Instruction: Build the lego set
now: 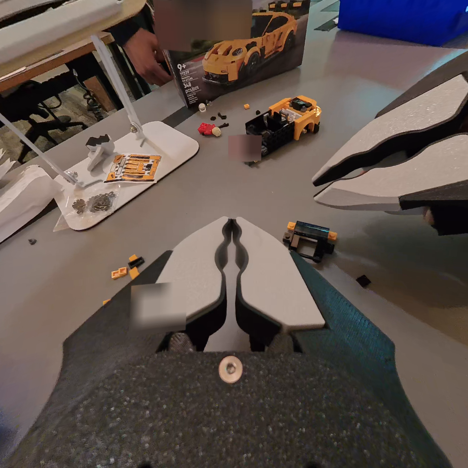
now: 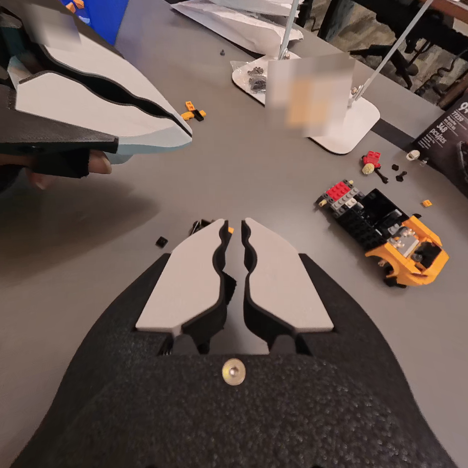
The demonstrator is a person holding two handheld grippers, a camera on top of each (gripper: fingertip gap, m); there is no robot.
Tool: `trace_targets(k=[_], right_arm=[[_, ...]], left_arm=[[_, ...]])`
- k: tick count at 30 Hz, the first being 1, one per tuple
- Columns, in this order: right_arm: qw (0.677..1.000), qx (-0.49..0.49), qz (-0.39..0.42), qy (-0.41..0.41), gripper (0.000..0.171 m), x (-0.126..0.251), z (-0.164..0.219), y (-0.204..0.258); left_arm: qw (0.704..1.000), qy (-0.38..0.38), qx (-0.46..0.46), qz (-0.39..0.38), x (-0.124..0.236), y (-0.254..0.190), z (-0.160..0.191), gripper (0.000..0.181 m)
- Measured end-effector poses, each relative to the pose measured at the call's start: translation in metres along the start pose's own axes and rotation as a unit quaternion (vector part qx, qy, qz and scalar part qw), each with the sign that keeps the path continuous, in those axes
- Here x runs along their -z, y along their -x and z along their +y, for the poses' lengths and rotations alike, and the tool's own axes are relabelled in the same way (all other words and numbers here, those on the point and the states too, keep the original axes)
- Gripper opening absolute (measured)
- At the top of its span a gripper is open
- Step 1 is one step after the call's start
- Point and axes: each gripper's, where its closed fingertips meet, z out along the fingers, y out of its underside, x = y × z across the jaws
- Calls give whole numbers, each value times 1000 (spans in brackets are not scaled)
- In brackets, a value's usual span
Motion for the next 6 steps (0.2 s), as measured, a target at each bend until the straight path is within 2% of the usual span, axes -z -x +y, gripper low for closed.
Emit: trace_targets(k=[6], right_arm=[[999,-27,-3,46,0,22,25,17]], left_arm=[[1000,8,-16,11,1,-9,1,0]])
